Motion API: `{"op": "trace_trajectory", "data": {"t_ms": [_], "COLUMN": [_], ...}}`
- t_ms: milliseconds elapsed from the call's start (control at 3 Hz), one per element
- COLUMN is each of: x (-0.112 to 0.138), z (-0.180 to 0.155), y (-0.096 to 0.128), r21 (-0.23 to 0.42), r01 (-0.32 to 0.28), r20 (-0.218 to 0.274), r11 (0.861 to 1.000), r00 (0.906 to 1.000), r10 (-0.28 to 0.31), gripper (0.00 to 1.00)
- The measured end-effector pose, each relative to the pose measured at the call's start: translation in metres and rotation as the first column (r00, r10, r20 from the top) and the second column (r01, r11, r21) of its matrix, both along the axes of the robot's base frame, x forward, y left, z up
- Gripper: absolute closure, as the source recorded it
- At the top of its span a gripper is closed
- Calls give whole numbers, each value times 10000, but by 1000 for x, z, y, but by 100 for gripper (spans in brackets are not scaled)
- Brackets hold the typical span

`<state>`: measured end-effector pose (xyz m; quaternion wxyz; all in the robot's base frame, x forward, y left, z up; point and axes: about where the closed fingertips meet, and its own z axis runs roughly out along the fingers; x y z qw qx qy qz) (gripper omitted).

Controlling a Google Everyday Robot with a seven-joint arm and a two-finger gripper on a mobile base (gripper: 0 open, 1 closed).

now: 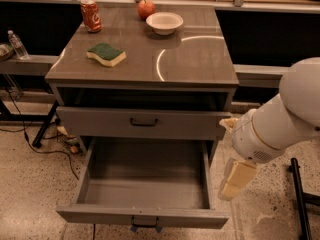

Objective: Close middle drawer

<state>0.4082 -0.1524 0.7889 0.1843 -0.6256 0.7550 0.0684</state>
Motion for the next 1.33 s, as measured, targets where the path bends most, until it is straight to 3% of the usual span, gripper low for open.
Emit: {"op": "trace_trajectory", "data": {"t_ms": [333,667,1333], "x": [2,9,30], "z": [-16,-53,-158], "y": [10,33,69], "r21": [116,316,578], "r01": [25,-35,-361], "r20": [-53,121,600], "r11": [9999,9995,9977], "r00": [10000,9999,9977], "r10": [-25,32,327], "gripper": [0,0,0]}}
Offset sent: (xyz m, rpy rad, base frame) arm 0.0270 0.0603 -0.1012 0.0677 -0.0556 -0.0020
